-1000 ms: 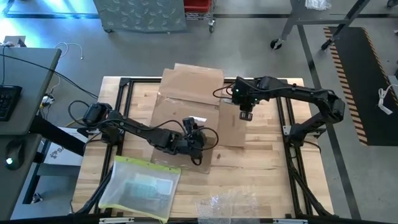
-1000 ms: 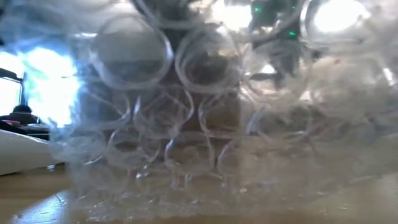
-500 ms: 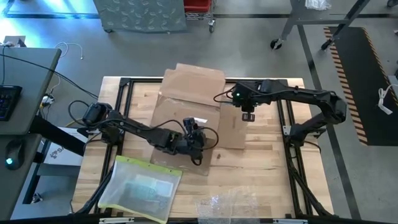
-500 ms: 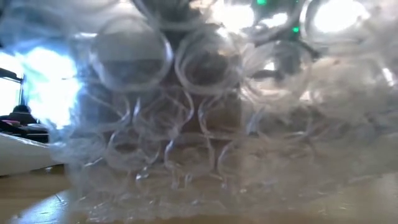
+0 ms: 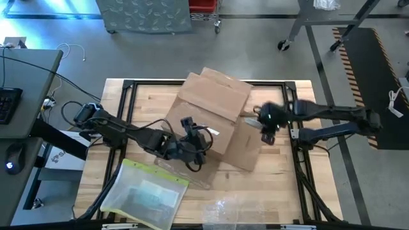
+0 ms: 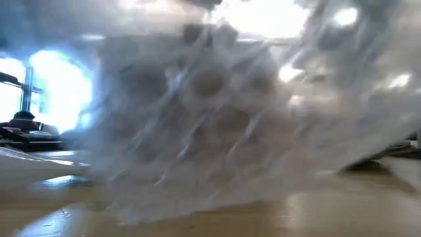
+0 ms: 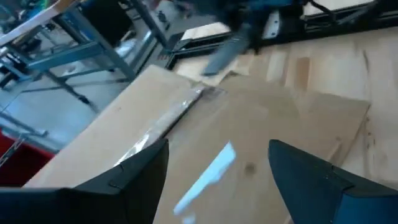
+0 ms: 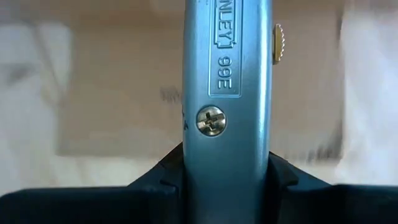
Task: Unpack boxes
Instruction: Break down the cardboard box using the silver cutter until it is fully flat
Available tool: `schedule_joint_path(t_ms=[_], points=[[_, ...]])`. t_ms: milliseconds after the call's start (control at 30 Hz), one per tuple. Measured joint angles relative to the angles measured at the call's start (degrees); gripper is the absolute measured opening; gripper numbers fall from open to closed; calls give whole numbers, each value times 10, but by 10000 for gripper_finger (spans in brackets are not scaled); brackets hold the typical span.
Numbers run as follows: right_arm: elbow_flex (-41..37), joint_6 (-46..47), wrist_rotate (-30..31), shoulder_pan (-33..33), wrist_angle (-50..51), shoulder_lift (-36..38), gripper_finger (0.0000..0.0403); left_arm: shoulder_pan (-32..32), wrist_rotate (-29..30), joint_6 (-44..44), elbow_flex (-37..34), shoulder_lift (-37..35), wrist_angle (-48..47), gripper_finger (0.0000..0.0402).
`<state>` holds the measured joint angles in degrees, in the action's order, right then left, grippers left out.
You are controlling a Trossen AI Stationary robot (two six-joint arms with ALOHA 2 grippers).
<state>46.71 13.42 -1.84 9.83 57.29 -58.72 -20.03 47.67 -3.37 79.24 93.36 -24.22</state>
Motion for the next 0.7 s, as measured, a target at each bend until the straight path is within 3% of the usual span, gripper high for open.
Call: schedule_joint_path(t_ms=[133, 267, 367, 533, 633, 700], points=[[-77, 149, 47, -66, -4, 20, 92, 14, -9, -20, -1, 3, -36, 257], [-122, 252, 19, -119, -19, 12, 92, 22, -4, -50, -1, 0, -72, 257], [-146, 275, -9, -155, -24, 10, 113, 21, 6, -70, -2, -14, -124, 257], [-176, 291, -34, -194, -47, 9, 177, 17, 25, -180, -2, -54, -229, 257], [-155, 295, -38, -197, -20, 11, 197, 4, 30, -251, -12, -73, -294, 257], [-115, 299, -10, -200, 0, 13, 202, -5, 35, -294, -27, -85, -325, 257]])
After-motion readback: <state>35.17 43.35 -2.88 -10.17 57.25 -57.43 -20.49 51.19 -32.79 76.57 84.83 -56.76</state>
